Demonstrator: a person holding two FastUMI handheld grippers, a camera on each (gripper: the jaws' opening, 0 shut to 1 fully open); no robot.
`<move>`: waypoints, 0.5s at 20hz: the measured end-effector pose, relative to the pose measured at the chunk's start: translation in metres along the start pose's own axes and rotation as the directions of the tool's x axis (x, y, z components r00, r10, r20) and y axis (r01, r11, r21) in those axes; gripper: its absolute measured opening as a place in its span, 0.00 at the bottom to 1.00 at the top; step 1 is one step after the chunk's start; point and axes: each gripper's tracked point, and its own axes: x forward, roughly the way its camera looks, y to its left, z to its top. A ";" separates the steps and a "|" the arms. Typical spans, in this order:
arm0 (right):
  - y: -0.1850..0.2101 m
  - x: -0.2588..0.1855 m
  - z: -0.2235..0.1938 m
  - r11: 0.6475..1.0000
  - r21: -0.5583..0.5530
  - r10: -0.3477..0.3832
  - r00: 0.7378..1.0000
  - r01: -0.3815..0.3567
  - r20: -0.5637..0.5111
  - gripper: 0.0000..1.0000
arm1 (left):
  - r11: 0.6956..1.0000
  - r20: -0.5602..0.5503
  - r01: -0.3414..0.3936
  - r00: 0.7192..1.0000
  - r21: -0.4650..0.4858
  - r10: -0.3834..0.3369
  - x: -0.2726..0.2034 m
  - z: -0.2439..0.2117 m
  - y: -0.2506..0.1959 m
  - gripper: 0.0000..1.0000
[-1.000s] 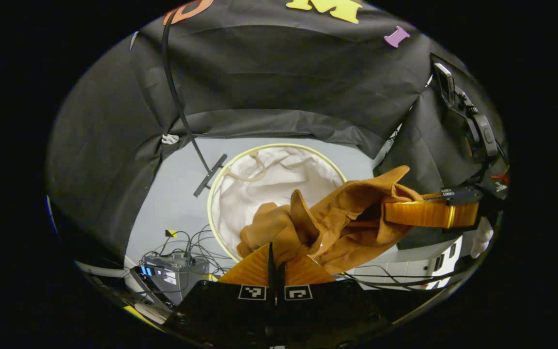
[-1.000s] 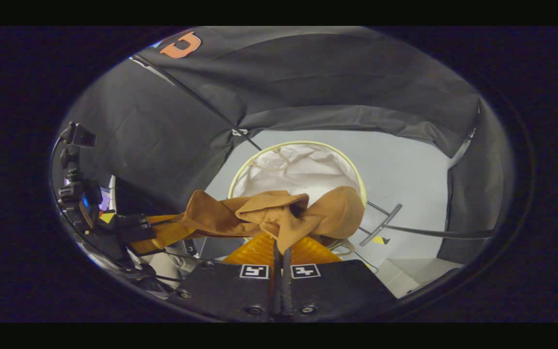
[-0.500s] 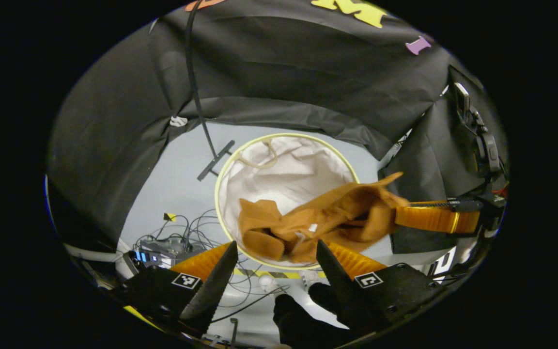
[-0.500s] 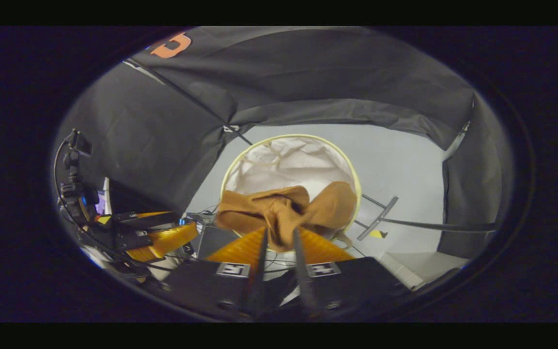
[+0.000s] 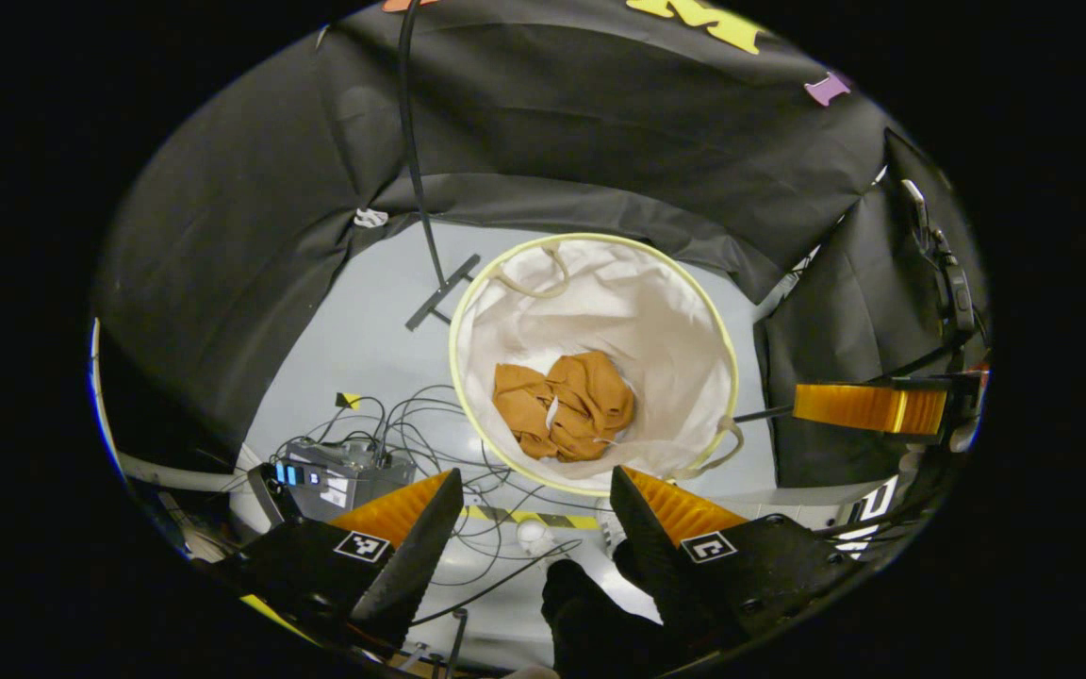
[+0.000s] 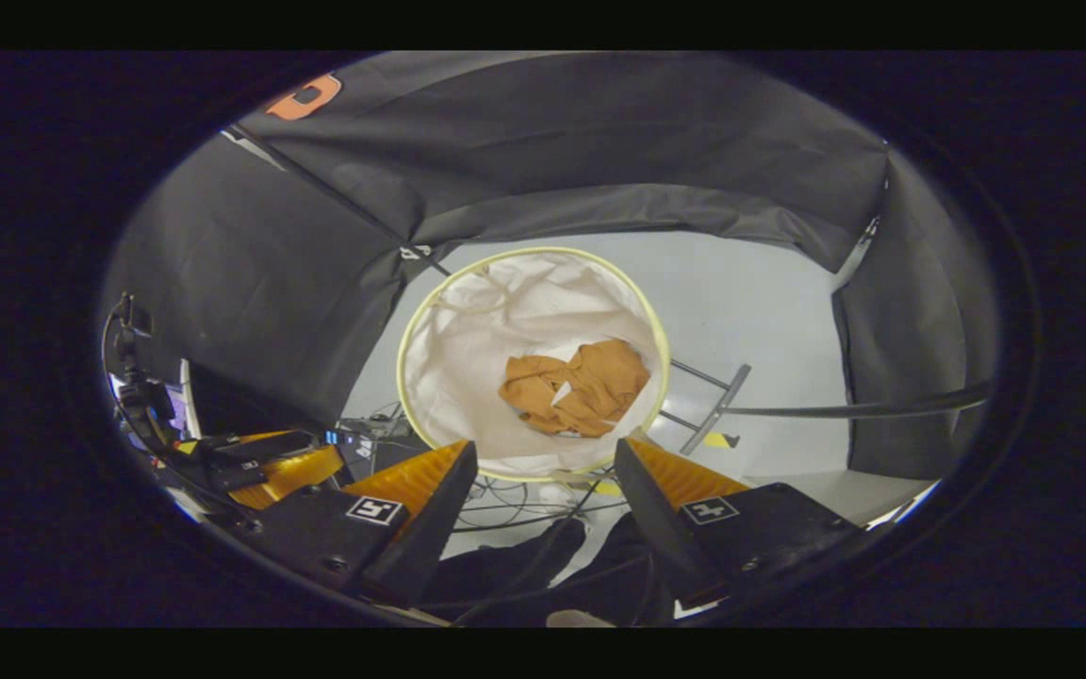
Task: Grasp the clothes on the hanger with both hands and then place them into the laundry hamper below.
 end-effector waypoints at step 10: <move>0.010 -0.026 -0.011 0.996 -0.068 -0.051 0.993 0.059 0.111 0.94 | 1.000 0.100 0.004 0.995 0.010 -0.005 -0.040 0.007 0.001 0.96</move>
